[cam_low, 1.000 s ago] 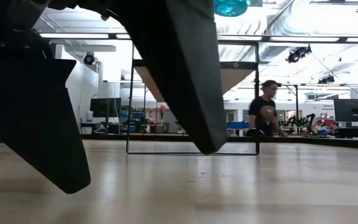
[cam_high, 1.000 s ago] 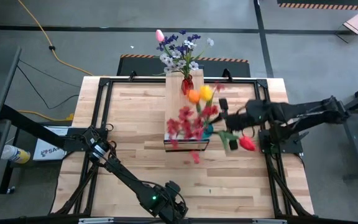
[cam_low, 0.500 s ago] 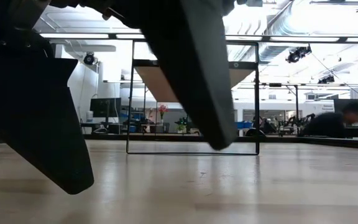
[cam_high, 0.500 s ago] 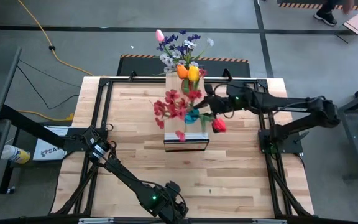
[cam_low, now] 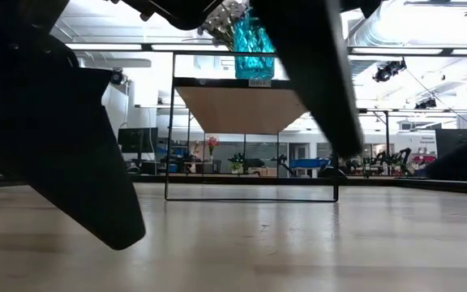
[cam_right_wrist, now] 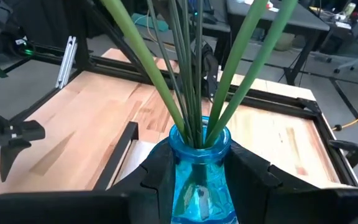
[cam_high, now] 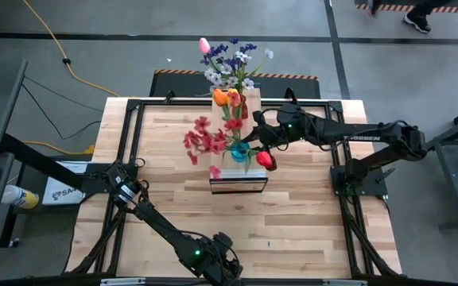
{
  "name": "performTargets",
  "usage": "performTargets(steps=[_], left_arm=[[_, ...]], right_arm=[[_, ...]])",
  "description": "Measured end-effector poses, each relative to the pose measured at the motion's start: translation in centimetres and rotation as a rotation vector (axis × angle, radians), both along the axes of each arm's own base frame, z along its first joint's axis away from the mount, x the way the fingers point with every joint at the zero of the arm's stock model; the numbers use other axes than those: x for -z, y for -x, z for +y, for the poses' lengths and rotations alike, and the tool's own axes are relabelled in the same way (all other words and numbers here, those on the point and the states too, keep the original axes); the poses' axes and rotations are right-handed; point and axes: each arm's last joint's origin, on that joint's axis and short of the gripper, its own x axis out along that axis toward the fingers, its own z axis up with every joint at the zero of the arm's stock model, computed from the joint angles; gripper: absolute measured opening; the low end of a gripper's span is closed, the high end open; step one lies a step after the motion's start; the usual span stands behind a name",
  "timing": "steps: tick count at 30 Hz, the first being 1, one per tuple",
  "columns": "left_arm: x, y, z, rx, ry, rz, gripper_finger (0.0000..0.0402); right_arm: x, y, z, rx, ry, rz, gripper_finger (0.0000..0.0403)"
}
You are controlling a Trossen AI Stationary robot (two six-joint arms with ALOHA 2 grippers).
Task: Pick and place flowers into a vace then onto a shelf
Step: Put the blue vase with flowers on the shelf
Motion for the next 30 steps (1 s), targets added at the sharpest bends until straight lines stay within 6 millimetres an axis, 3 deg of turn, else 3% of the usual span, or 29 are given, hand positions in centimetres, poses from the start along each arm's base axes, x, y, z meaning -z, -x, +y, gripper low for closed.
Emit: performTargets(steps=[21,30], left_arm=[[-0.2,-0.3,-0.2,-0.003,0.025,-0.038,0.0385],[-0.4,-0.5,-0.4,-0.003,0.043,-0.061,0.0385]], right_arm=[[0.5,0.1,0.0,0.011,-0.042,0.049,0.0113],[2.0,-0.9,-0.2,0.013,-0.071,0.105,0.0113]])
